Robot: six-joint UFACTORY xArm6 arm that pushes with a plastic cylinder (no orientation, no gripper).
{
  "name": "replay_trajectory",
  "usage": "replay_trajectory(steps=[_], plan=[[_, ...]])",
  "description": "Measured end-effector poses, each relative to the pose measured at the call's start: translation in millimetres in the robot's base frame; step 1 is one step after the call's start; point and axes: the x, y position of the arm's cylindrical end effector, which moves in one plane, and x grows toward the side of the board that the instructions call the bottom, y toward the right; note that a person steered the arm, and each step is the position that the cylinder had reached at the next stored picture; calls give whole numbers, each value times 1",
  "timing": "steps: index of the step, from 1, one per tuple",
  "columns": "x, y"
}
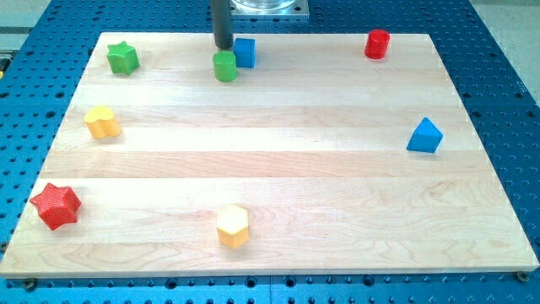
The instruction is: Move the green circle diagonal to the green star
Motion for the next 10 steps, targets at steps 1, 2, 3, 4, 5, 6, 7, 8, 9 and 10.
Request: replay_trajectory(steps=[1, 2, 3, 4, 5, 6, 7, 8, 9, 10], plan=[[0, 19], [3, 33], [3, 37], [3, 40], [5, 44], [5, 45], [1, 37], [-10, 7], [-10, -21], [-10, -32]])
